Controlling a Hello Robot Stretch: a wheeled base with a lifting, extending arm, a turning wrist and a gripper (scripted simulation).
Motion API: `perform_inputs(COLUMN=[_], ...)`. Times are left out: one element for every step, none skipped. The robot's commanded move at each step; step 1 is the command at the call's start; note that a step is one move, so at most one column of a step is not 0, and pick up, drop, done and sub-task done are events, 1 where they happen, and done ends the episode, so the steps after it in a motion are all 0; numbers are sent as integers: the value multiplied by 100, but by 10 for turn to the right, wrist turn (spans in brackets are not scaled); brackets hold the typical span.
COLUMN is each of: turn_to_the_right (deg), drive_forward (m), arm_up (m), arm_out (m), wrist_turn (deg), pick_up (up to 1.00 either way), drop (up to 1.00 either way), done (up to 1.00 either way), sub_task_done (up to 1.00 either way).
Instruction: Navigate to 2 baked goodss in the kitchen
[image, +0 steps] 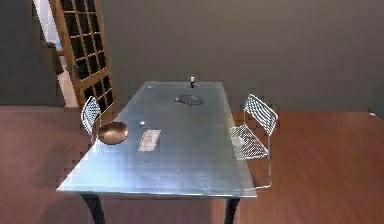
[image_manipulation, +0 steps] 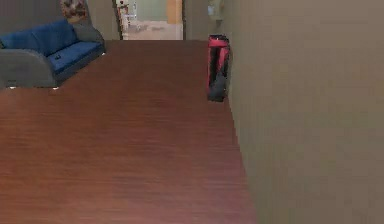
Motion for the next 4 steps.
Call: perform_inputs(turn_to_the_right=[450, 360, 0, 0], drive_forward=[0, 0, 100, 100], arm_up=[0, 0, 0, 0], arm_out=[0, 0, 0, 0], wrist_turn=[0, 0, 0, 0], pick_up=[0, 0, 0, 0], drop=[0, 0, 0, 0], done=[0, 0, 0, 0], sub_task_done=[0, 0, 0, 0])
